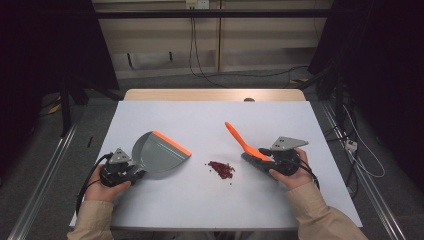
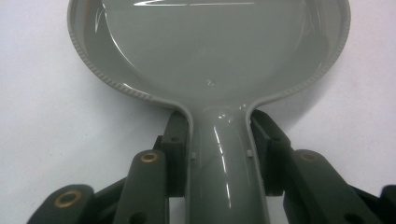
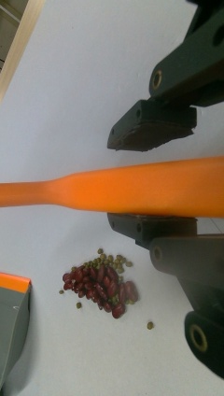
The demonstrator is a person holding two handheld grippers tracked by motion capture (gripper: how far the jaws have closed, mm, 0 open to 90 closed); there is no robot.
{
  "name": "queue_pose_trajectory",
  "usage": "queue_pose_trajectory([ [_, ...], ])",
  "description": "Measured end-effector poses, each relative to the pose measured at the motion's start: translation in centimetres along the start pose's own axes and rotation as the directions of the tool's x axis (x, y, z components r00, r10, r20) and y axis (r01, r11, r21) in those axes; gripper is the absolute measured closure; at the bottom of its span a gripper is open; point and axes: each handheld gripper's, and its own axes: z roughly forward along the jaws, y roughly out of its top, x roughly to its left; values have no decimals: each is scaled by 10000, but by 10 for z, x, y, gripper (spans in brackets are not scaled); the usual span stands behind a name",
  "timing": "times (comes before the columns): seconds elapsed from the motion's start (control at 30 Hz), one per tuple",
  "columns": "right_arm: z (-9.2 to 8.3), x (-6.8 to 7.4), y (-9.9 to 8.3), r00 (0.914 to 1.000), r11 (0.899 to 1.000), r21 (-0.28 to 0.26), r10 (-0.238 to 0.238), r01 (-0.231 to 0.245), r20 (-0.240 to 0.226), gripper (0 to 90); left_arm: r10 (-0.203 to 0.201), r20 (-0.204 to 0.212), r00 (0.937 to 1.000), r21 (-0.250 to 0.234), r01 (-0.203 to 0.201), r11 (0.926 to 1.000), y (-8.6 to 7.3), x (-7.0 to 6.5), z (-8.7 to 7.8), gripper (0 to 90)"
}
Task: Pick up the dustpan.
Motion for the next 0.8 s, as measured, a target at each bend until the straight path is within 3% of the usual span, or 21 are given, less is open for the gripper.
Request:
queue_pose_trajectory([
  [0.23,2,-1,0,9999,9999,75,95,-94,-60,568,126,488,9987,-562,-98,9984,3,-5,-11,634],
  [0.43,2,-2,2,9999,9999,107,101,-101,-50,560,609,839,9946,-493,-569,9972,6,-13,-16,633],
  [0.8,-9,-3,7,9997,9986,494,181,-188,140,568,1108,1636,9803,-423,-1052,9935,6,-27,-20,632],
])
